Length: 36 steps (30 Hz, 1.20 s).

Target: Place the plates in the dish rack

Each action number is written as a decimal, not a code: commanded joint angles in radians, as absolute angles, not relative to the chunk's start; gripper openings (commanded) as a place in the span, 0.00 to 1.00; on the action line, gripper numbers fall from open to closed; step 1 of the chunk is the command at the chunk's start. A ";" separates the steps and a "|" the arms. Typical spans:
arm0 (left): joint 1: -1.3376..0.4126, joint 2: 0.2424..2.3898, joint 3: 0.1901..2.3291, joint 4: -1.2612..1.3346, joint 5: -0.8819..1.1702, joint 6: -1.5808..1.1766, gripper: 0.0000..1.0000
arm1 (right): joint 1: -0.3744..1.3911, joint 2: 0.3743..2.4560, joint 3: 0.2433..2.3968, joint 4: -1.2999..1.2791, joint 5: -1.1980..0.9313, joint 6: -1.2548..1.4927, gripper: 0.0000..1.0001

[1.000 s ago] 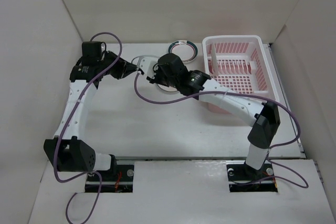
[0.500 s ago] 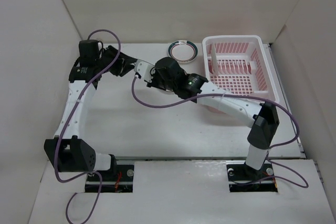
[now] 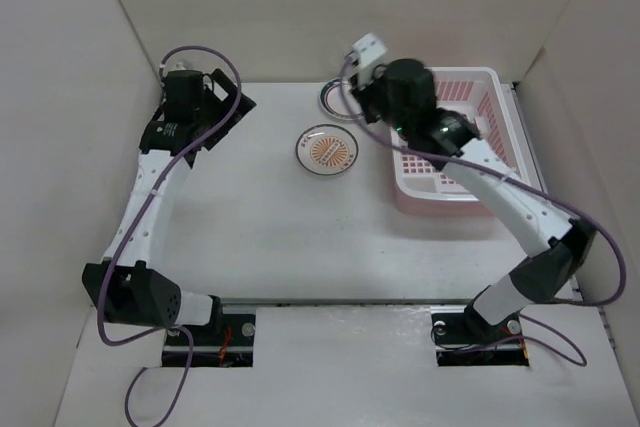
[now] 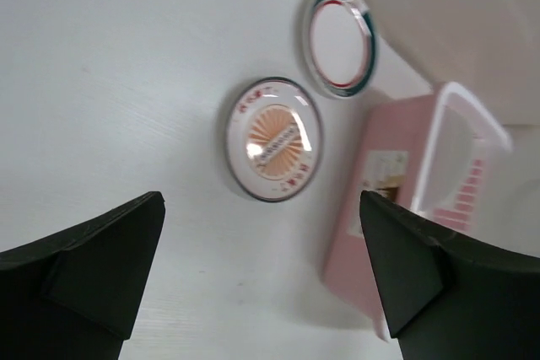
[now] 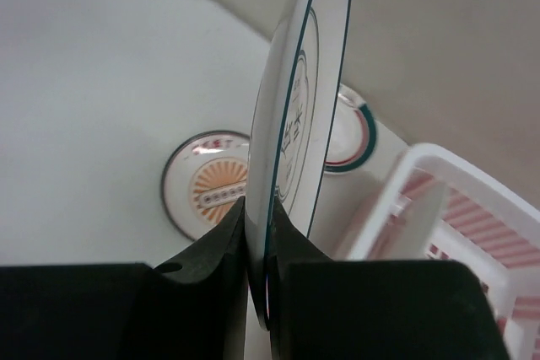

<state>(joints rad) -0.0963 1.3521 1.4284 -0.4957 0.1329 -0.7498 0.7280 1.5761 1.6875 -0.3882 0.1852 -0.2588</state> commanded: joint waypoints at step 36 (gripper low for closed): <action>-0.330 1.269 1.342 -0.474 -0.296 -0.578 1.00 | 0.086 1.713 1.540 -0.308 -0.152 0.063 0.00</action>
